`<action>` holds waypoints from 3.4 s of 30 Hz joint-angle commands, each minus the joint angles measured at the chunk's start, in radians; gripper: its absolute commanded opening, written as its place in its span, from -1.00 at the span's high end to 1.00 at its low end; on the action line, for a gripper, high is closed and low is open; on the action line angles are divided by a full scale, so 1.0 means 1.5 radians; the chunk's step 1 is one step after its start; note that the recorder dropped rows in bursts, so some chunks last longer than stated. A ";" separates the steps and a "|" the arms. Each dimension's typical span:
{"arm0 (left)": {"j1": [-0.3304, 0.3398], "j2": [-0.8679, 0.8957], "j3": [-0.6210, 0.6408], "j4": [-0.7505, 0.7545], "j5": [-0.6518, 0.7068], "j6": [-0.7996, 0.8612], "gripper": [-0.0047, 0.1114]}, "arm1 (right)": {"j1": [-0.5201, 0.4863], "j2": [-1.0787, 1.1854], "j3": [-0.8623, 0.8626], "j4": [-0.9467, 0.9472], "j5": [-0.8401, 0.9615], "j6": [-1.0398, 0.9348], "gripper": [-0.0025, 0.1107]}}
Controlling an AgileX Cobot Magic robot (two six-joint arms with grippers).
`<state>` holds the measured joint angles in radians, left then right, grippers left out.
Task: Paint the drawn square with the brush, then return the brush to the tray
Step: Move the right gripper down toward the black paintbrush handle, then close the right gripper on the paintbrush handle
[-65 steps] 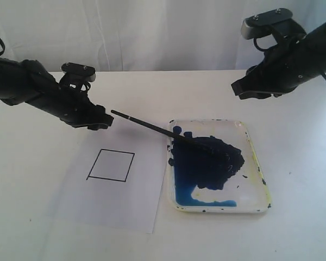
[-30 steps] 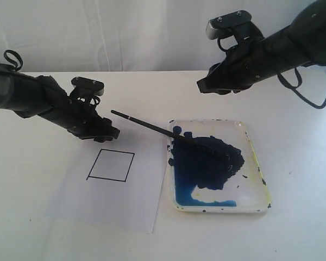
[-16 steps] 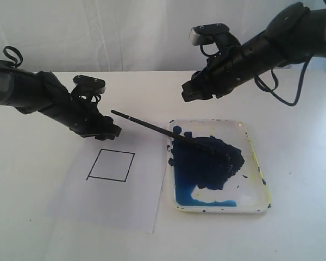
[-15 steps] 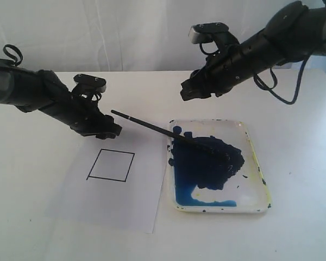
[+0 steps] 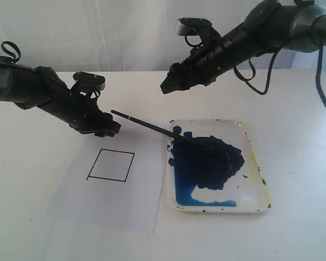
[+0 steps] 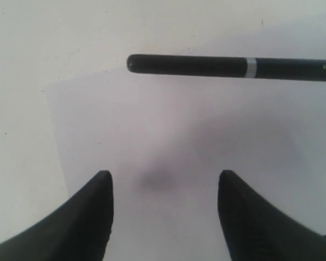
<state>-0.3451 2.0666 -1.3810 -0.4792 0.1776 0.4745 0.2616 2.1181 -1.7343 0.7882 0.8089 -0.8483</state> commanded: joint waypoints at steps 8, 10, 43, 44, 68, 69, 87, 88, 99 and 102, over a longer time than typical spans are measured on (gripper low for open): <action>0.004 0.025 -0.004 0.016 0.001 -0.003 -0.12 | 0.020 0.041 -0.007 0.002 -0.032 -0.050 -0.22; 0.004 0.025 -0.004 0.016 0.001 -0.003 -0.12 | 0.035 0.041 -0.007 0.001 -0.044 -0.103 -0.22; 0.004 0.025 -0.004 0.016 -0.001 -0.003 -0.12 | 0.130 0.157 -0.007 0.004 -0.261 -0.241 -0.19; 0.004 0.025 -0.004 0.016 -0.001 -0.003 -0.12 | 0.130 0.157 -0.007 0.004 -0.261 -0.241 -0.19; 0.004 0.025 -0.004 0.016 -0.002 -0.003 -0.12 | 0.130 0.170 -0.007 0.005 -0.261 -0.240 0.62; 0.004 0.025 -0.004 0.016 -0.002 -0.003 -0.12 | 0.130 0.170 -0.007 0.005 -0.261 -0.240 0.66; 0.004 0.025 -0.004 0.016 -0.004 -0.003 -0.12 | 0.130 0.167 -0.007 0.004 -0.264 -0.240 0.96; 0.004 0.025 -0.004 0.016 -0.004 -0.003 -0.12 | 0.130 0.165 -0.007 0.004 -0.264 -0.240 0.96; 0.004 0.025 -0.004 0.016 -0.004 -0.003 -0.12 | 0.130 0.109 -0.007 0.004 -0.267 -0.197 0.96; 0.004 0.025 -0.004 0.016 -0.004 -0.003 -0.12 | 0.125 0.093 -0.007 0.004 -0.260 -0.170 0.96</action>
<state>-0.3451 2.0965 -1.3874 -0.4523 0.1534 0.4745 0.4550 2.2878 -1.7411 0.7902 0.4121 -1.1412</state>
